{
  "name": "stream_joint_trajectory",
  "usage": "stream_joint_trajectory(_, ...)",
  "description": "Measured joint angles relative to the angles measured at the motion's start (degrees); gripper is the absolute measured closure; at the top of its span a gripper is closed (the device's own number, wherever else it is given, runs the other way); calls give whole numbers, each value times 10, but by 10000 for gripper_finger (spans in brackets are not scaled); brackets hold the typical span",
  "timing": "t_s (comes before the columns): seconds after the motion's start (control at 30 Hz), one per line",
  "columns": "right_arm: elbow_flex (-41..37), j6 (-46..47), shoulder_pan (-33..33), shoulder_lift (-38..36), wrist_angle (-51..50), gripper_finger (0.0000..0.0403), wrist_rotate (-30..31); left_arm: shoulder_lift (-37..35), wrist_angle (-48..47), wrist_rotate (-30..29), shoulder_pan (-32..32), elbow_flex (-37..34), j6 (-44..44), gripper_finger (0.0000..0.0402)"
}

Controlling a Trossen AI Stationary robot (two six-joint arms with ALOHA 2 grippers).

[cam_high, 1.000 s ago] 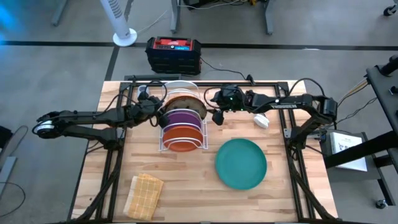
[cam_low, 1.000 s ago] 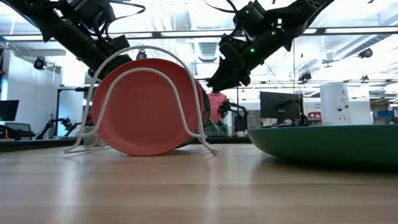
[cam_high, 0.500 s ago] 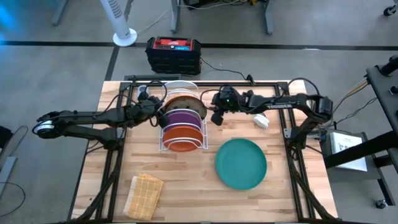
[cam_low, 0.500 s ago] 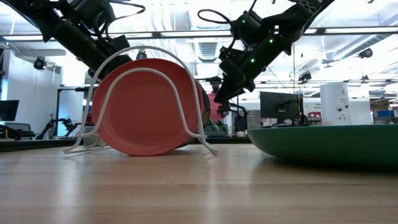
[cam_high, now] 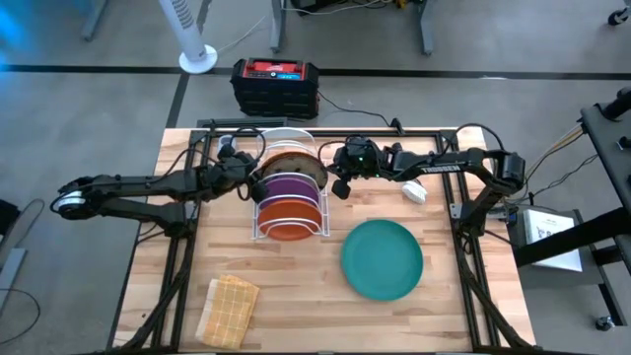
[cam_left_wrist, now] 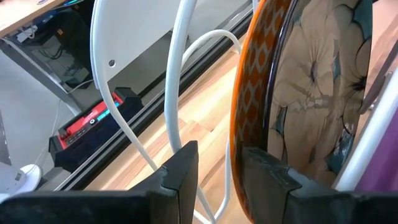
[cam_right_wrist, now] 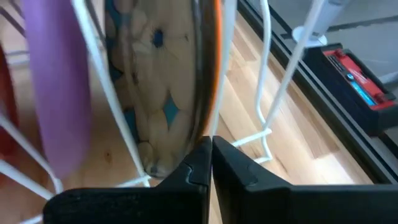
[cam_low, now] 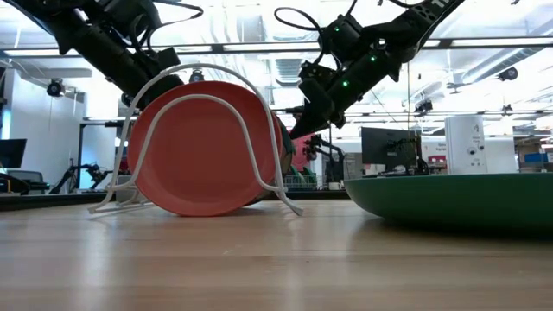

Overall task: Sort dishes
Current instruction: Put the white/blue plate into the dish rack

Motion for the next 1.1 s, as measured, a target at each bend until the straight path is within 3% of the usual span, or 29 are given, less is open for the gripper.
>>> stream_joint_trajectory(0.57,0,-10,-2,0,20,401,-5,-1,-90,2,0,32,-35,293)
stream_joint_trajectory(0.9,0,-16,-2,0,9,402,30,-1,-182,-2,-1,56,-82,293)
stream_joint_trajectory(1.1,0,-7,-1,2,10,402,22,0,-230,38,-2,55,-120,300)
